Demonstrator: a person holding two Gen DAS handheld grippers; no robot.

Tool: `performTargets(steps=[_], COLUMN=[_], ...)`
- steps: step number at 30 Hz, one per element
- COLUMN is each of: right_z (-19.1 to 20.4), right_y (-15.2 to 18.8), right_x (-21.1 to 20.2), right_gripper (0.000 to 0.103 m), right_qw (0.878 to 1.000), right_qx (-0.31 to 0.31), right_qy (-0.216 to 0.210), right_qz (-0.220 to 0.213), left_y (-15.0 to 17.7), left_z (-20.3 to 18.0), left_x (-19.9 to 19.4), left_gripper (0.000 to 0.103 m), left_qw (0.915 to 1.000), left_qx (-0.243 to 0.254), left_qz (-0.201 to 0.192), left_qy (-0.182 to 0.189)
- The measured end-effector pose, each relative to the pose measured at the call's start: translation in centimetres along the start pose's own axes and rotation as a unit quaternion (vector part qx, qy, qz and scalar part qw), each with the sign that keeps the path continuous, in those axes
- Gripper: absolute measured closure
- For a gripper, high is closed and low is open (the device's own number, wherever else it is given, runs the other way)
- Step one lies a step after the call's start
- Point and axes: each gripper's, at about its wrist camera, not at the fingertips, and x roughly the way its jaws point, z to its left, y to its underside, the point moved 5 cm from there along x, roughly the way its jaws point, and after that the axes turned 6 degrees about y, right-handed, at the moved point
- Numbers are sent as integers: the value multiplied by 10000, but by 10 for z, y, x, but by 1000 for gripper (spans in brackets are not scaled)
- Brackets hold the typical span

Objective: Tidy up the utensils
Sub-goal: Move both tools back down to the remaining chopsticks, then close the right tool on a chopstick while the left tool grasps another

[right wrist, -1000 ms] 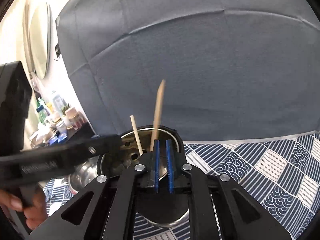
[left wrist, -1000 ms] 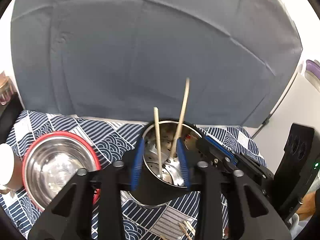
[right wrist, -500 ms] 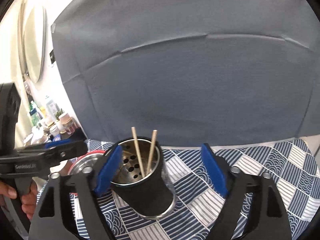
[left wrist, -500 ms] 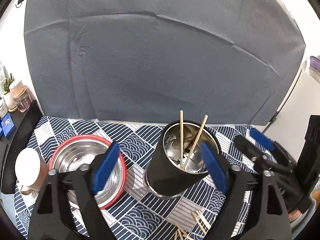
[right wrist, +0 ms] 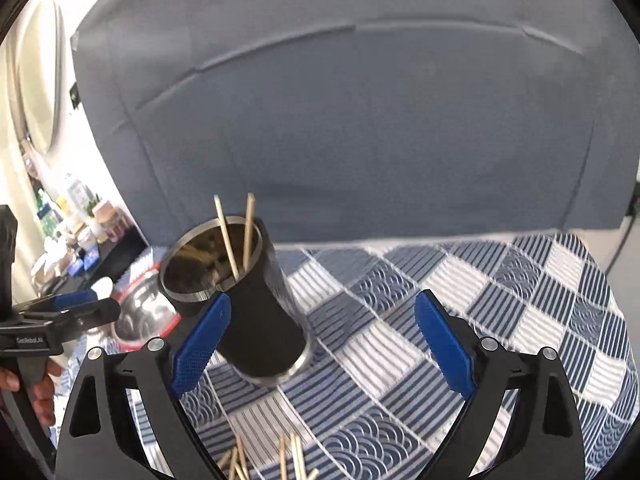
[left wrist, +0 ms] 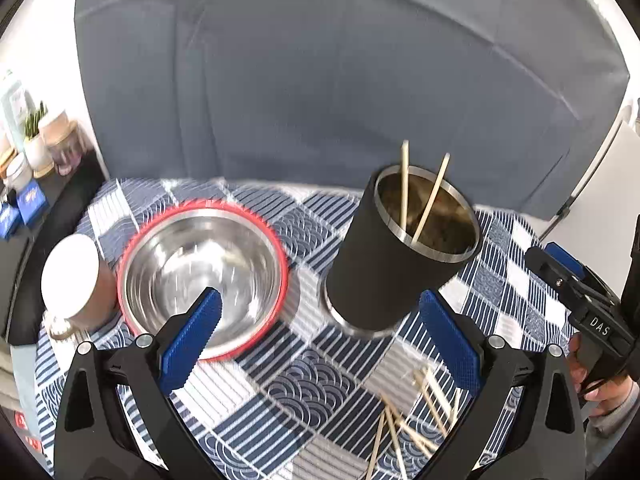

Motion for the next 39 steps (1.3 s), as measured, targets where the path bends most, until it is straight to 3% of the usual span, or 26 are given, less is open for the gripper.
performTargets(steps=[16, 29, 30, 31, 32, 39], right_z=[-20, -19, -18, -17, -15, -3], right_y=[87, 146, 149, 151, 154, 160], right_x=[4, 7, 7, 7, 9, 15], right_gripper=[14, 16, 18, 30, 34, 42], right_qw=[9944, 9789, 9783, 9776, 9762, 9713], right_qx=[-120, 180, 192, 208, 201, 97], right_qy=[279, -112, -129, -163, -186, -291], right_qz=[1010, 2031, 2060, 2086, 2151, 2361], left_y=[96, 148, 151, 154, 156, 166], left_z=[-2, -14, -16, -17, -19, -20], left_x=[33, 47, 49, 49, 50, 55], left_gripper=[6, 6, 6, 6, 6, 6], left_qw=[9941, 9857, 9850, 9844, 9837, 9804], left_qx=[333, 525, 566, 598, 635, 829], left_qz=[1032, 1600, 1631, 1657, 1684, 1784], left_qy=[-56, 24, 20, 22, 21, -83])
